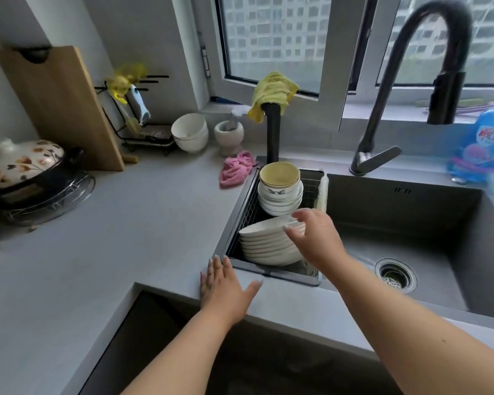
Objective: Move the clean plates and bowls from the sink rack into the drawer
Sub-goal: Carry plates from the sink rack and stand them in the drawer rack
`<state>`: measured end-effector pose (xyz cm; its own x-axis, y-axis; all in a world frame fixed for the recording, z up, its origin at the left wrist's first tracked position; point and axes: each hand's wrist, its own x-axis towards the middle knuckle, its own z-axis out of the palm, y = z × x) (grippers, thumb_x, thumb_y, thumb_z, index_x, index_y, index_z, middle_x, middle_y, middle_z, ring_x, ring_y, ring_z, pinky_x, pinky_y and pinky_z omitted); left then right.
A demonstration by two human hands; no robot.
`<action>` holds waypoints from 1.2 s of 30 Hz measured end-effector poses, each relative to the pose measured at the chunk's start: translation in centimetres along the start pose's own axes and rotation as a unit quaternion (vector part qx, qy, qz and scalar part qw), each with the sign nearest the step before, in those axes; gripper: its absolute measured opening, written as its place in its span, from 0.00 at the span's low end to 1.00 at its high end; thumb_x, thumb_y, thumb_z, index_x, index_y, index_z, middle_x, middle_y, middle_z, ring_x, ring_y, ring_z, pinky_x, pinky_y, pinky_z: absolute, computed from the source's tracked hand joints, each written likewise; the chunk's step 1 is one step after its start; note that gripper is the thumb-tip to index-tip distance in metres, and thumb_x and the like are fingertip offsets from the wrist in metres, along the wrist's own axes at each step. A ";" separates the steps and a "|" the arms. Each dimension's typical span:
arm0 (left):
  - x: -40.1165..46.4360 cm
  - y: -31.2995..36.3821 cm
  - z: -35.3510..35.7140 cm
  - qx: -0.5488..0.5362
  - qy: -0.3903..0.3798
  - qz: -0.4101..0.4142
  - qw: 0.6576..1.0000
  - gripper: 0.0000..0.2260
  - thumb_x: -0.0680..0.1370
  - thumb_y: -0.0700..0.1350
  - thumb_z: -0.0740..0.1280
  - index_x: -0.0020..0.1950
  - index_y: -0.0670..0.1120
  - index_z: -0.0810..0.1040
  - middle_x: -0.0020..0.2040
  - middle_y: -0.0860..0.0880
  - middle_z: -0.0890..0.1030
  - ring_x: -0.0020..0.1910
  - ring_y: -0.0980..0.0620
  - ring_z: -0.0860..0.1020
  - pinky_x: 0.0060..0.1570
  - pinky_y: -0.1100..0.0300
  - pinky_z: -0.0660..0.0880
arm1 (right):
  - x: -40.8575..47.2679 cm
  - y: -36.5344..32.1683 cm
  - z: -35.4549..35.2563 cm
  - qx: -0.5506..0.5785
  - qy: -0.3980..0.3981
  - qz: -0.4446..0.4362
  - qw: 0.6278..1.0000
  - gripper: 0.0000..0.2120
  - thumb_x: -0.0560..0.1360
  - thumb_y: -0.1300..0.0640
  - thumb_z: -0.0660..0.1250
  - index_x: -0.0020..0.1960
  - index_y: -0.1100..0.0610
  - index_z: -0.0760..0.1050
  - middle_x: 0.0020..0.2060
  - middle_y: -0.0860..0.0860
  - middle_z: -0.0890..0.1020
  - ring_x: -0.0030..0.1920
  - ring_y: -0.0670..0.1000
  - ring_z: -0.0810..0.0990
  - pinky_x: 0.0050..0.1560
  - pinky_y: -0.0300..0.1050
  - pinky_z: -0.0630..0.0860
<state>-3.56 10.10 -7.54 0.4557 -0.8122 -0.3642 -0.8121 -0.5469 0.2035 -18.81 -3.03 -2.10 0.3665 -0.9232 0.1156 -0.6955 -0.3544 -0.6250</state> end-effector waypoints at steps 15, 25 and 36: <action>4.1 -1.1 -0.2 0.036 0.002 0.024 0.999 0.44 0.75 0.72 0.48 0.78 0.45 0.35 0.78 0.44 0.36 0.77 0.48 0.35 0.75 0.50 0.36 | 6.7 0.6 2.0 -0.128 -0.087 -0.179 0.972 0.09 0.74 0.49 0.69 0.43 0.55 0.81 0.36 0.44 0.75 0.49 0.52 0.77 0.45 0.44 0.54; 3.1 -0.9 -1.7 -0.216 0.054 0.004 0.975 0.34 0.80 0.63 0.52 0.80 0.46 0.48 0.80 0.48 0.50 0.78 0.51 0.48 0.77 0.52 0.47 | 5.7 -1.2 -0.7 -0.114 0.017 -0.335 0.935 0.10 0.69 0.51 0.73 0.34 0.56 0.79 0.31 0.47 0.79 0.38 0.53 0.79 0.47 0.44 0.57; -4.8 2.3 -5.7 -0.779 0.022 -0.145 0.610 0.20 0.81 0.60 0.55 0.63 0.45 0.69 0.56 0.37 0.78 0.52 0.40 0.81 0.55 0.44 0.79 | -2.8 -5.0 -5.3 -0.083 0.045 -0.438 0.894 0.05 0.67 0.56 0.75 0.36 0.55 0.81 0.33 0.47 0.82 0.37 0.54 0.80 0.46 0.41 0.62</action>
<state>-5.51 11.56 -0.12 0.5345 -0.6214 -0.5729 0.6207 -0.1714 0.7651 -19.60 0.59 4.78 0.7697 -0.2864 0.5705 -0.2504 -0.9575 -0.1428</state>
